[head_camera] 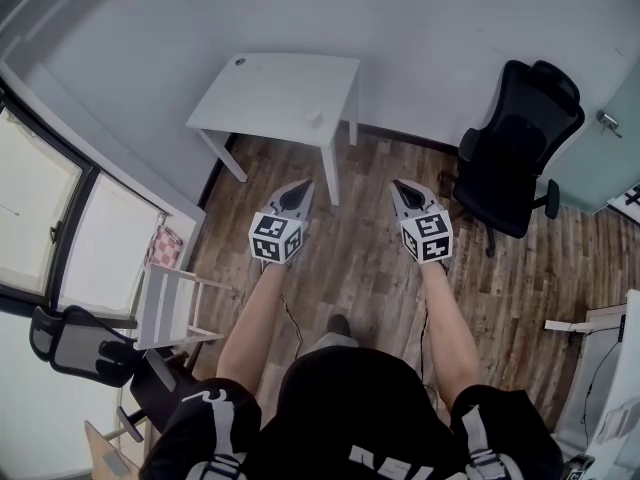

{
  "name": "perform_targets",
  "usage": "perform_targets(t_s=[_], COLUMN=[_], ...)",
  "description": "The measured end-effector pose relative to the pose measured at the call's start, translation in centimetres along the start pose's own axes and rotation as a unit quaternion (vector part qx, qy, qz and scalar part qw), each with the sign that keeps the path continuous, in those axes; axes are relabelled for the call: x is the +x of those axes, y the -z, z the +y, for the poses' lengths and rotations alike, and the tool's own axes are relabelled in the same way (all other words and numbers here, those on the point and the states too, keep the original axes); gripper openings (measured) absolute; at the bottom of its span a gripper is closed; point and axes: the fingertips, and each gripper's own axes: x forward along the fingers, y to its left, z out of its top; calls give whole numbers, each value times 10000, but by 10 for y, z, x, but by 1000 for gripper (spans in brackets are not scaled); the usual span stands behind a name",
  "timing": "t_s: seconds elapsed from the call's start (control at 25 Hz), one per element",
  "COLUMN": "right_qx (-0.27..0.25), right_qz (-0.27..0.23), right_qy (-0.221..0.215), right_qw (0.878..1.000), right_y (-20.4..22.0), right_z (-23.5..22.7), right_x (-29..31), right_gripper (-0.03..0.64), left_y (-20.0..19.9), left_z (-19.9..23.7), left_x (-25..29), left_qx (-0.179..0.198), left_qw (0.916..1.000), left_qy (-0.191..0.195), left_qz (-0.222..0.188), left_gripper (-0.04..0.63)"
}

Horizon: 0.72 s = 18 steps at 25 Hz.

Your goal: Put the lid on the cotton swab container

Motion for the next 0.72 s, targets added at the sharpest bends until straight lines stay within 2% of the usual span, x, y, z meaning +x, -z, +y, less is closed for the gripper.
perform_targets(t_s=[0.4,0.72], right_qx=[-7,-141], right_qz=[30,-32], right_qy=[-89,-565], right_qw=[10000,9983], right_y=[5,2], right_z=[-28,-82], right_x=[54,100], right_gripper=[14,14], left_y=[-1,-2], left_z=[30,44], left_x=[38,88], left_qx=[-83,-140], left_qw=[10000,9987], left_qy=[-8,-496], left_qz=[-14,14], left_gripper=[25,25])
